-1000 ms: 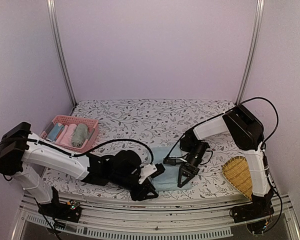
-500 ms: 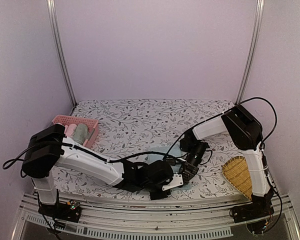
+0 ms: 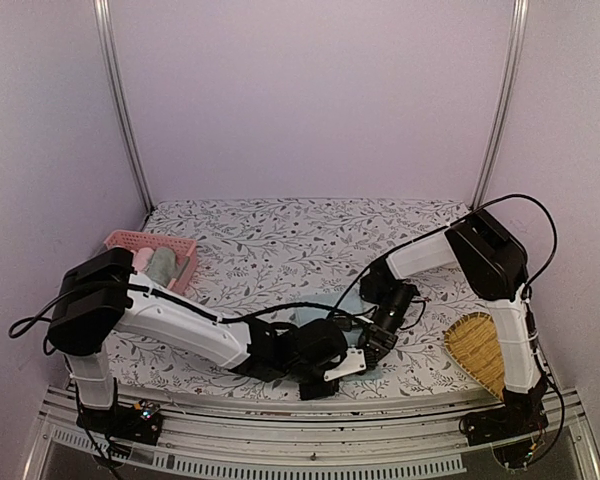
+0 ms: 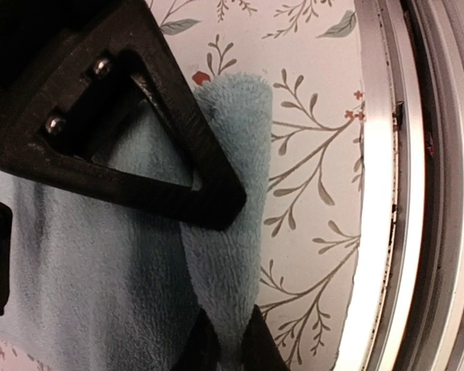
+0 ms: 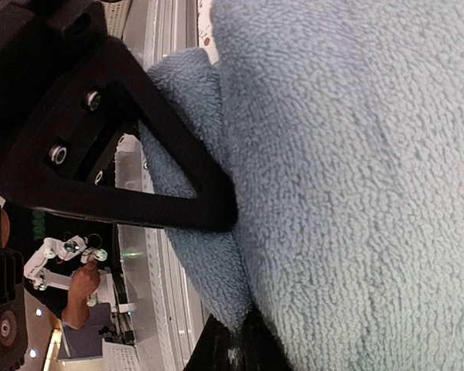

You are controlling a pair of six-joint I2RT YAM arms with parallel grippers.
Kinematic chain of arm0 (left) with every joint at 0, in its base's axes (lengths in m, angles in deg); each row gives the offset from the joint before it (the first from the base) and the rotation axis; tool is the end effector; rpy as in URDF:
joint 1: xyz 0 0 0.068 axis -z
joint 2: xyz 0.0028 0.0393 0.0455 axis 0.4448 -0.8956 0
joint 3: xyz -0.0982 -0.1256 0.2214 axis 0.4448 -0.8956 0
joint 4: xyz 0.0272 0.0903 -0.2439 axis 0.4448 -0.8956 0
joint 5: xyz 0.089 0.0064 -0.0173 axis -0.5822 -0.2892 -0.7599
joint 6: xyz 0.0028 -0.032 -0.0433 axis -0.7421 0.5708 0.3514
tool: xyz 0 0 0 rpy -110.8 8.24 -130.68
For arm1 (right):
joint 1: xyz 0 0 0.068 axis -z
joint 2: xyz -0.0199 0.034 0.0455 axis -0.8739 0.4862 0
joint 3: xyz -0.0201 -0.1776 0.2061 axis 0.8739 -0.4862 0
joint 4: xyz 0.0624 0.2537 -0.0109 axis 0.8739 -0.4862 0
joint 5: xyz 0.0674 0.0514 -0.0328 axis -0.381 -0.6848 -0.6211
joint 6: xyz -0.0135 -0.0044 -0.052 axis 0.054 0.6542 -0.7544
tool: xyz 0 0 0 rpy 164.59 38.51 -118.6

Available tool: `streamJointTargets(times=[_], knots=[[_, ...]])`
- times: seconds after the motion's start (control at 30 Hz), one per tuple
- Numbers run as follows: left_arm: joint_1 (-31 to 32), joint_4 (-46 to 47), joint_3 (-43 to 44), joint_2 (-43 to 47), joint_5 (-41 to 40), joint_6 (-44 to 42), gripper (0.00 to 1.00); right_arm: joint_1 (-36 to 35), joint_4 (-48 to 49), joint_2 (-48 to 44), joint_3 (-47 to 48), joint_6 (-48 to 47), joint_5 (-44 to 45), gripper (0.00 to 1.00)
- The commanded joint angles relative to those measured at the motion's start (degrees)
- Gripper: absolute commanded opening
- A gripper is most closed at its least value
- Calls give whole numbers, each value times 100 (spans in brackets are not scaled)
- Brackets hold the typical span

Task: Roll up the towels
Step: Roll the towel at the center of the board.

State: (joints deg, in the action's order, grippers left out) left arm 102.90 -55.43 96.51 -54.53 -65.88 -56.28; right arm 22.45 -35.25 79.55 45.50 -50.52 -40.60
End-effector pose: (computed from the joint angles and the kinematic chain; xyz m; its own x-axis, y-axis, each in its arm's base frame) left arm 0.0969 -0.3800 0.1327 -0.0089 0.8320 -0.5546 0.9596 0.1631 0.2293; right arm 0.2536 0.2393 0.0825 -0.4156 -0.8799 -0.2305 -0.5281 0.0271 0.8487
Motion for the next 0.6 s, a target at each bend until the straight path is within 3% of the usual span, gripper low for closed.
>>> streamJointTargets(times=[0.0,0.3,0.57], knots=[[-161,-161,106,78,908,334,0,16,519,-432,-177,65,670,11],[-576,-370,93,-61,1927,1032,0,257,1186,-2807,-881,432,1033,34],[-767,-513,295,-636,2844,1684,0,304,1725,-4073,-2113,601,1519,34]])
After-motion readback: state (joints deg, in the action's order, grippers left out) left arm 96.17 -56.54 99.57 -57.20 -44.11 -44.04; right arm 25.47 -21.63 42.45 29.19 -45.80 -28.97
